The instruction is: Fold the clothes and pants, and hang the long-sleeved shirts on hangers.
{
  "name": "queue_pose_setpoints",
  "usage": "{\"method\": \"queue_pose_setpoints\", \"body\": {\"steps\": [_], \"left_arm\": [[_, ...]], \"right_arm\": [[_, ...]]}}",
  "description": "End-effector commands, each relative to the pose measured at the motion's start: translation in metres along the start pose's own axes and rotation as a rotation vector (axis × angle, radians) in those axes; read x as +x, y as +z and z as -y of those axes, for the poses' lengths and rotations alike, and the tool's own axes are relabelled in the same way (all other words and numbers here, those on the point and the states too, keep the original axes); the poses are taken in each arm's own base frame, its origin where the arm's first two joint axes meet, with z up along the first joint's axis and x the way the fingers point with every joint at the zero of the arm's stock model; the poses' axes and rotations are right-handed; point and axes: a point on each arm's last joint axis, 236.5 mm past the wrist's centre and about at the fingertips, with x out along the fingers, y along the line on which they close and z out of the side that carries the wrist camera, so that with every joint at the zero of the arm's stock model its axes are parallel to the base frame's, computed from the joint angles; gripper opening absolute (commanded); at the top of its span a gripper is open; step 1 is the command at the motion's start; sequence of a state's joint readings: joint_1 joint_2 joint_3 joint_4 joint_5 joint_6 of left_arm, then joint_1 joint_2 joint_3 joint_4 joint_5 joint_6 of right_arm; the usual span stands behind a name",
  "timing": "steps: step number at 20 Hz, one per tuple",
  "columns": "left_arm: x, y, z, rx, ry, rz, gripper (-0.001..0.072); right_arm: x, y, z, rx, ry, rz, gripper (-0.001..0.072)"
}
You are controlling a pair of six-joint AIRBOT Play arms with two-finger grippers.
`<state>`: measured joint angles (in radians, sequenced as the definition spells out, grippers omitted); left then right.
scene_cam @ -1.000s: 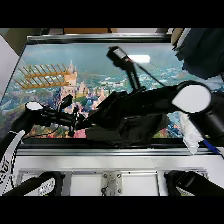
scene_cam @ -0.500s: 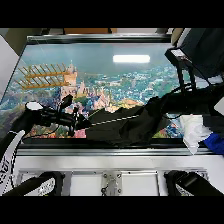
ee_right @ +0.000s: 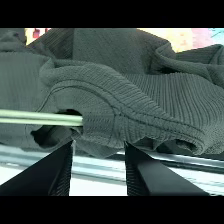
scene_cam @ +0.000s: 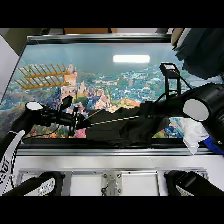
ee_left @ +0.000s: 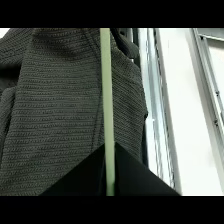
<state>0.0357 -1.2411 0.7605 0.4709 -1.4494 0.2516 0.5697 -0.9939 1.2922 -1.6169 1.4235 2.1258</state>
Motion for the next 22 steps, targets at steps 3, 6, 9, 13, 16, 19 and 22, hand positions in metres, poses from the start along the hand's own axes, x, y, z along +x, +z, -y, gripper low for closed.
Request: {"method": "queue_pose_setpoints", "body": {"steps": [3,6,9,13,16,19,22], "left_arm": [[0.000,-0.001,-0.003,0.031,0.011,-0.002,0.0016],[0.000,-0.001,-0.002,0.030,0.009,-0.002,0.0016],[0.000,-0.001,-0.002,0.030,0.009,-0.001,0.0017],[0.000,0.000,0.000,0.030,0.001,0.001,0.0016],[0.000,0.000,0.000,0.030,0.001,0.000,0.0016],[0.000,0.000,0.000,0.030,-0.002,0.001,0.0017],[0.000,0.000,-0.002,0.044,0.006,0.001,0.0017]], "right_arm": [[0.007,0.009,0.011,0.051,-0.062,0.032,0.0342],[0.015,0.016,0.002,0.051,-0.043,0.051,0.0342],[0.022,0.016,-0.003,0.048,-0.041,0.039,0.0341],[0.027,0.013,-0.007,0.032,-0.044,0.031,0.0017],[0.026,0.014,-0.005,0.030,-0.050,0.036,0.0017],[0.011,0.013,-0.020,-0.022,0.011,0.049,0.0016],[-0.027,0.027,-0.037,-0.041,0.085,0.111,0.0016]]}}
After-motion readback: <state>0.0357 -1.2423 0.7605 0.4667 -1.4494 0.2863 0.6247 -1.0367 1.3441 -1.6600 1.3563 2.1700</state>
